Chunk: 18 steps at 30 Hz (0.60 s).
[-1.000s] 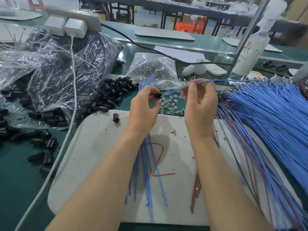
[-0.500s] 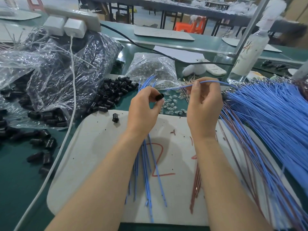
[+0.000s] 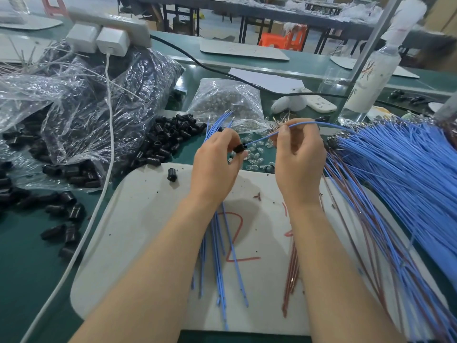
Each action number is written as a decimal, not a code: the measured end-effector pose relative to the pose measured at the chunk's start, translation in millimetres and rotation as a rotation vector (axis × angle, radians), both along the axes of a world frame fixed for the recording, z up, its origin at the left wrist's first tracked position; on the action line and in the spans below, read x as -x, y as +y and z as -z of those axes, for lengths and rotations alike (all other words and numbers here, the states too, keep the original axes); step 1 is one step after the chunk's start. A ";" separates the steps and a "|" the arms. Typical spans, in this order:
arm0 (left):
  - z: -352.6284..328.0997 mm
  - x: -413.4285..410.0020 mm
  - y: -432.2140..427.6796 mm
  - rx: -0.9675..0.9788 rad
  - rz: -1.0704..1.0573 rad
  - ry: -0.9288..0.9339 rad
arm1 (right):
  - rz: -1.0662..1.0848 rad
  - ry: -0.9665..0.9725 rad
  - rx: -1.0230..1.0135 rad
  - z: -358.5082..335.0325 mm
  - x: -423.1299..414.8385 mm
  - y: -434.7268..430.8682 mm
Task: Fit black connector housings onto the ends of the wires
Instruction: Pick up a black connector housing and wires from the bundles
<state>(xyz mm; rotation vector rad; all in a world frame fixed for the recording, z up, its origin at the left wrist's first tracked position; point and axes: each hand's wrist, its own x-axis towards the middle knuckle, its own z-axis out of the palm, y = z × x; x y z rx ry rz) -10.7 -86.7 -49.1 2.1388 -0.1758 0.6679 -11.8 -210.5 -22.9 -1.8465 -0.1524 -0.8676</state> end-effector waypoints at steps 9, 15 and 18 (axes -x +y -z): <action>-3.9 4.0 -6.6 -0.021 0.047 -0.039 | -0.137 0.184 -0.043 0.6 1.4 7.7; -8.5 8.1 -8.4 -0.042 0.031 -0.155 | -0.168 0.287 -0.091 1.6 -1.7 6.0; -8.8 8.0 -9.6 -0.022 0.031 -0.157 | -0.253 0.362 -0.193 1.5 -2.3 6.5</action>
